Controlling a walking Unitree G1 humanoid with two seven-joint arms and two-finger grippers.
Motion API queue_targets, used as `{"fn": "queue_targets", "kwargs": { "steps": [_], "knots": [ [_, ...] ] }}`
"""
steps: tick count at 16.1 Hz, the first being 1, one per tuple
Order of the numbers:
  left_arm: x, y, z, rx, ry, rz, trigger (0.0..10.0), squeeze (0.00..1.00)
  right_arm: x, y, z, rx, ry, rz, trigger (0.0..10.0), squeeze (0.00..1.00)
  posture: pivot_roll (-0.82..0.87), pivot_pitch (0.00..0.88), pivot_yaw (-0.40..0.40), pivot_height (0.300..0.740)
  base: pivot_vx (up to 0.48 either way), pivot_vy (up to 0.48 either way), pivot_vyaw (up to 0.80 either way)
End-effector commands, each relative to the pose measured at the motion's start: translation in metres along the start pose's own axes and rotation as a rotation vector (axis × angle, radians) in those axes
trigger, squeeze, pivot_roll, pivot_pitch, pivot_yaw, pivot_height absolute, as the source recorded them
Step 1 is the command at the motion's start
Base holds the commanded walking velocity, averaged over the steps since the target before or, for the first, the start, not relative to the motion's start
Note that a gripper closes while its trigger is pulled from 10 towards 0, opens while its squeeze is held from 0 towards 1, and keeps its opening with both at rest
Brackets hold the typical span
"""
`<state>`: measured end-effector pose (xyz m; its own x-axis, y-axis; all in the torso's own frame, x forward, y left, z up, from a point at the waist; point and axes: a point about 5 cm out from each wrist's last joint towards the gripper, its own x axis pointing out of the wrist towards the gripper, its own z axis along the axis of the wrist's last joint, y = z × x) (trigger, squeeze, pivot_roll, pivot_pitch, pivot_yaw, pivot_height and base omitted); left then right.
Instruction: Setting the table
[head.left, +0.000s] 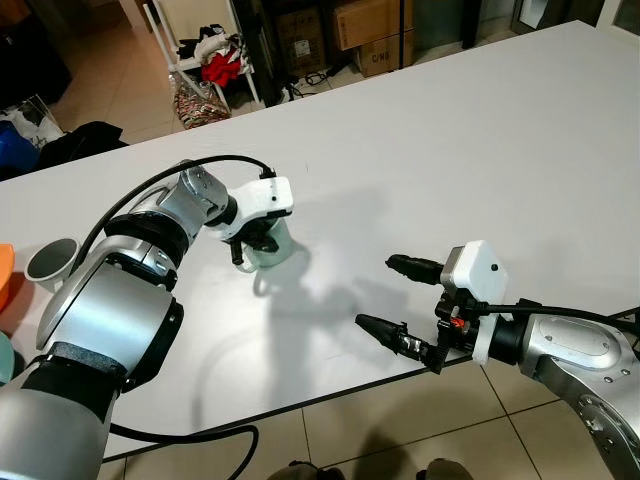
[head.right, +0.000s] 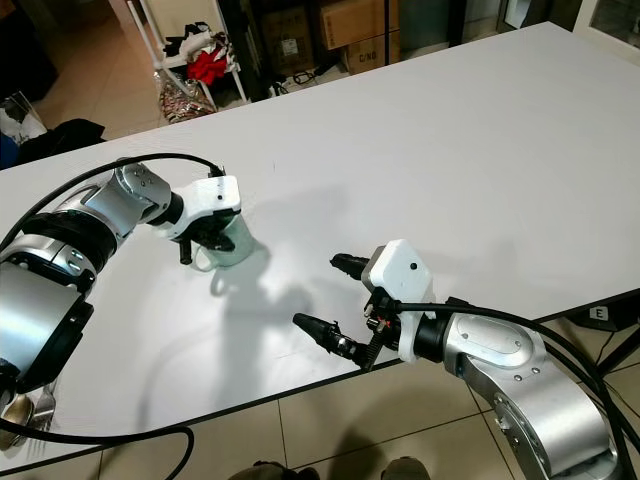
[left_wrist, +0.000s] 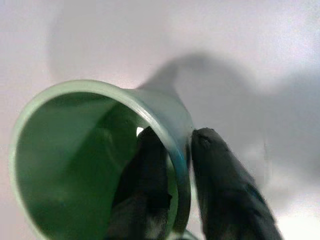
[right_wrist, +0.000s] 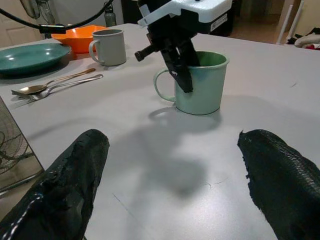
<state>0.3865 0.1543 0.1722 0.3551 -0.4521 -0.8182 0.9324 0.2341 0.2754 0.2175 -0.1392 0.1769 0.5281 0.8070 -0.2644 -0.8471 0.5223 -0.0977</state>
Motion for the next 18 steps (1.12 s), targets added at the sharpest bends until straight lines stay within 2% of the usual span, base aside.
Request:
{"fn": "queue_targets", "kwargs": {
  "steps": [1,4,5,8,9,10,11,12,13,14,15,16,17,18],
  "knots": [
    [-0.013,0.009,-0.001,-0.001,0.012,0.034,10.0,1.00,0.000,0.006,0.003,0.000,-0.009,0.028,10.0,0.00,-0.17,0.042,0.253,0.740,0.000,0.000,0.00],
    [-0.021,0.012,0.002,0.002,-0.013,0.021,10.0,1.00,-0.001,0.004,0.003,-0.001,-0.005,0.033,10.0,0.00,-0.17,0.031,0.244,0.740,0.000,0.000,0.00],
    [-0.036,0.020,0.010,-0.008,-0.099,0.036,10.0,1.00,-0.004,0.004,0.004,-0.003,-0.002,0.035,10.0,0.00,-0.17,0.010,0.239,0.740,0.000,0.000,0.00],
    [-0.062,0.029,0.025,-0.023,-0.279,0.017,10.0,1.00,-0.007,0.002,0.005,0.001,-0.009,0.026,10.0,0.00,-0.17,0.000,0.227,0.740,0.000,0.000,0.00],
    [-0.078,0.033,0.034,-0.032,-0.431,0.018,10.0,1.00,-0.009,-0.001,0.006,0.023,-0.035,0.013,10.0,0.00,-0.16,0.000,0.215,0.740,0.000,0.000,0.00],
    [-0.091,0.034,0.034,-0.042,-0.547,0.049,10.0,0.25,-0.010,-0.003,0.008,0.055,-0.073,-0.003,10.0,0.00,-0.16,0.000,0.198,0.740,0.000,0.000,0.00],
    [-0.094,0.034,0.033,-0.050,-0.577,0.063,10.0,0.07,-0.010,-0.003,0.009,0.064,-0.084,-0.008,10.0,0.00,-0.16,0.000,0.198,0.740,0.000,0.000,0.00],
    [-0.097,0.031,0.029,-0.080,-0.628,0.092,10.0,0.00,-0.009,-0.003,0.010,0.076,-0.104,-0.023,10.0,0.00,-0.16,0.000,0.197,0.740,0.000,0.000,0.00],
    [-0.091,0.012,0.025,-0.297,-0.764,0.182,10.0,0.00,-0.004,-0.003,0.010,0.089,-0.124,-0.109,10.0,0.00,-0.17,0.000,0.199,0.740,0.000,0.000,0.00],
    [-0.071,-0.040,0.014,-0.408,-0.821,0.285,10.0,0.00,0.003,-0.003,0.007,0.084,-0.138,-0.242,10.0,0.00,-0.17,0.000,0.188,0.740,0.000,0.000,0.00],
    [-0.061,-0.076,0.007,-0.461,-0.853,0.420,10.0,0.00,0.006,-0.003,0.003,0.085,-0.145,-0.346,10.0,0.00,-0.16,0.000,0.172,0.740,0.000,0.000,0.00],
    [-0.055,-0.098,0.003,-0.535,-0.878,0.550,10.0,0.00,0.006,-0.003,-0.003,0.103,-0.130,-0.424,10.0,0.00,-0.14,0.000,0.152,0.740,0.000,0.000,0.00],
    [-0.048,-0.121,-0.008,-0.618,-0.824,0.682,10.0,0.00,0.008,0.000,-0.012,0.106,-0.100,-0.456,10.0,0.00,-0.13,0.000,0.132,0.740,0.000,0.000,0.00],
    [-0.047,-0.134,-0.013,-0.642,-0.803,0.760,10.0,0.00,0.009,0.000,-0.017,0.113,-0.086,-0.481,10.0,0.00,-0.11,0.000,0.116,0.740,0.000,0.000,0.00]
  ]
}}
